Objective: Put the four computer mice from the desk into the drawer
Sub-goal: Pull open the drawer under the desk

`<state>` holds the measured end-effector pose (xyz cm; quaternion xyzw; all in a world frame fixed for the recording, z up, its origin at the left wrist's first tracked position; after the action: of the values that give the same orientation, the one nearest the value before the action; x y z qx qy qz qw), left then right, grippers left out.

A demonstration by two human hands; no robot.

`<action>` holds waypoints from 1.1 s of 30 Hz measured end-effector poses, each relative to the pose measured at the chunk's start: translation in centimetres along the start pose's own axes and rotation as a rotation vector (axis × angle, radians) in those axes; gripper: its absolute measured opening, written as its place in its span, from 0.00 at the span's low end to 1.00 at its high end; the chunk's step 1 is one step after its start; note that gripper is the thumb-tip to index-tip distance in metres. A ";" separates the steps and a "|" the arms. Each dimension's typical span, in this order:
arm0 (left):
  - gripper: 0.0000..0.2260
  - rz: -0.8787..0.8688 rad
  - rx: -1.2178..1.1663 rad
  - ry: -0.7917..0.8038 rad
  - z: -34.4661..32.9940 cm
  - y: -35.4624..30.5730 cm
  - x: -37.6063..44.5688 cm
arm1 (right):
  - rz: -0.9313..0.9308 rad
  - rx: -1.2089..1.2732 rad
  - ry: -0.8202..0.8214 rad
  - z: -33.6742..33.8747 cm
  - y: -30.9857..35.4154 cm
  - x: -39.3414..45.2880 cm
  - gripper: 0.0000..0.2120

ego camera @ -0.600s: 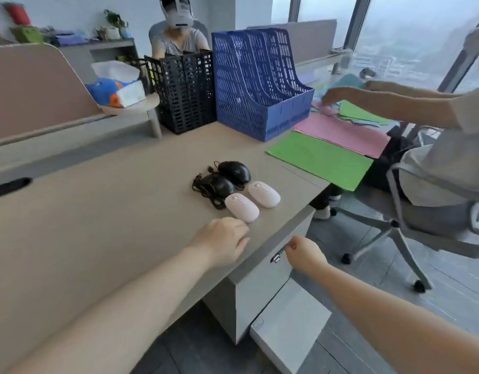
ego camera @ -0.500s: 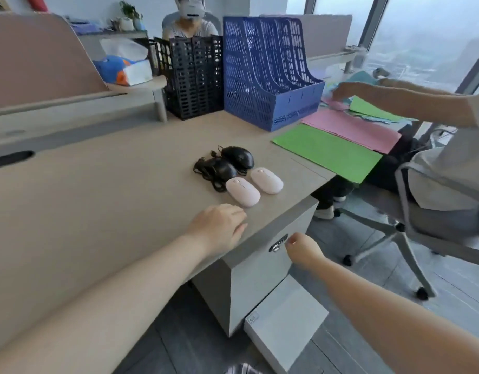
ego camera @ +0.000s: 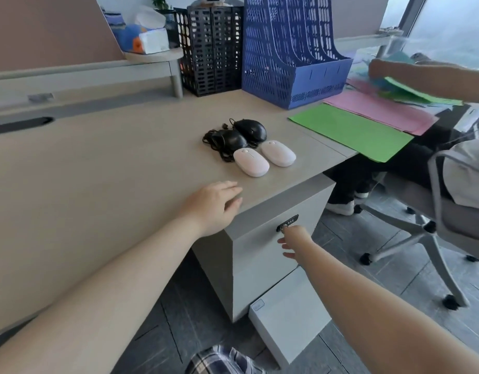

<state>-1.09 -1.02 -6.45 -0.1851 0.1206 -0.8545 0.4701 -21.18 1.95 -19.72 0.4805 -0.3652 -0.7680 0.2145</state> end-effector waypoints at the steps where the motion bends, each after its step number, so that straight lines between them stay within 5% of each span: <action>1: 0.17 0.001 -0.002 0.000 0.0 0.0 0.1 | -0.037 0.029 0.004 0.0 -0.2 0.4 0.17; 6: 0.17 0.001 0.019 -0.015 0.0 0.1 0.2 | -0.108 0.075 0.025 0.0 0.0 0.9 0.12; 10: 0.20 -0.008 0.042 -0.017 0.3 -0.5 -0.1 | 0.003 0.068 0.047 0.1 -0.4 0.9 0.19; 15: 0.23 -0.009 0.117 0.006 0.4 -1.2 -0.4 | -0.034 -0.142 0.059 2.9 -0.7 0.1 0.13; 17: 0.20 -0.016 0.198 0.043 0.4 -1.6 -0.5 | 0.110 -0.350 -0.144 4.9 -0.1 -0.3 0.17; 19: 0.19 -0.001 0.262 0.094 0.3 -1.9 -0.3 | 0.456 -0.569 -0.383 6.1 1.8 -1.7 0.16; 22: 0.20 0.096 0.292 0.195 0.4 -2.6 -0.1 | 0.735 -0.858 -0.194 5.3 3.1 -2.6 0.15; 25: 0.21 0.156 0.362 0.295 0.6 -3.6 -0.3 | 0.634 -1.111 -0.043 5.1 2.4 -2.6 0.18; 33: 0.20 0.130 0.466 0.351 0.7 -6.2 -2.6 | 0.575 -1.363 -0.098 8.0 1.7 -5.5 0.15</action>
<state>-4.25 4.49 -4.02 0.0866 0.0123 -0.8463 0.5255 -25.94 7.46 -13.07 0.0914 0.0720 -0.7585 0.6412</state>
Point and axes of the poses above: each hand's wrist, its own x-axis towards the middle knuckle, its own z-axis out of the back of the hand, y = z × x, the point moved 4 cm from there along x, towards the middle knuckle, and after that the axes turned 2 degrees about -y, right-handed, at the moved point
